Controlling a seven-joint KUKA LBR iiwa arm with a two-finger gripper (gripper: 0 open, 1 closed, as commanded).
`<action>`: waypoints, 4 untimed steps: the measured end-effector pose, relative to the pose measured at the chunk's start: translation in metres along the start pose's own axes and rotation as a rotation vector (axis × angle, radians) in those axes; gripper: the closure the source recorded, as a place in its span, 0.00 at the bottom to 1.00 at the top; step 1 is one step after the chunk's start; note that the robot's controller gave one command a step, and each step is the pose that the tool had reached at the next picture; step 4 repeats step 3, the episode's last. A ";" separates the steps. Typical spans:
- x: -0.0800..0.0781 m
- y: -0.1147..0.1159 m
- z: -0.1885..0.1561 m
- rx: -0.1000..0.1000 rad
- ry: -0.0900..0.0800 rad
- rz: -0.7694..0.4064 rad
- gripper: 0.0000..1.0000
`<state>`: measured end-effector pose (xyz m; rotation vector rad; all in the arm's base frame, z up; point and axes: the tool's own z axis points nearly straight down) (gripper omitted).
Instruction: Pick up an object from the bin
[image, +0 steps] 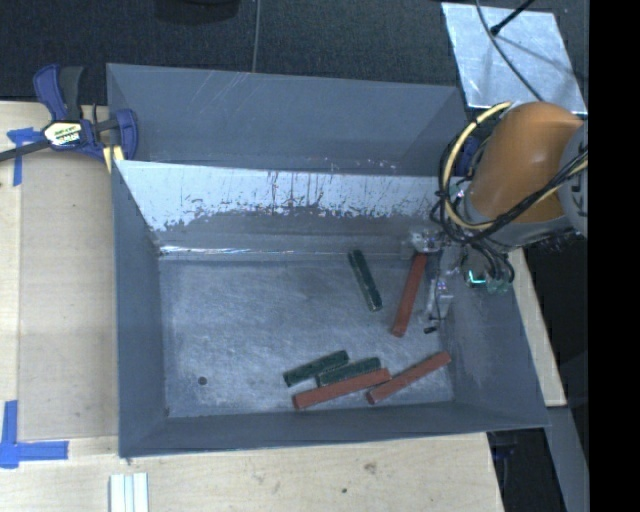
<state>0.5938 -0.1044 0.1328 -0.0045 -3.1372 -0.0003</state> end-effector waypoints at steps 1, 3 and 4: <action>-0.015 -0.028 0.063 0.001 -0.005 -0.599 0.00; 0.016 -0.044 -0.117 0.009 -0.013 -0.886 1.00; 0.016 -0.044 -0.117 0.009 -0.013 -0.886 1.00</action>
Offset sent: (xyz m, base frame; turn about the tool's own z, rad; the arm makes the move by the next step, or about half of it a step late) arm 0.0144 -0.0274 -0.0628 -0.6006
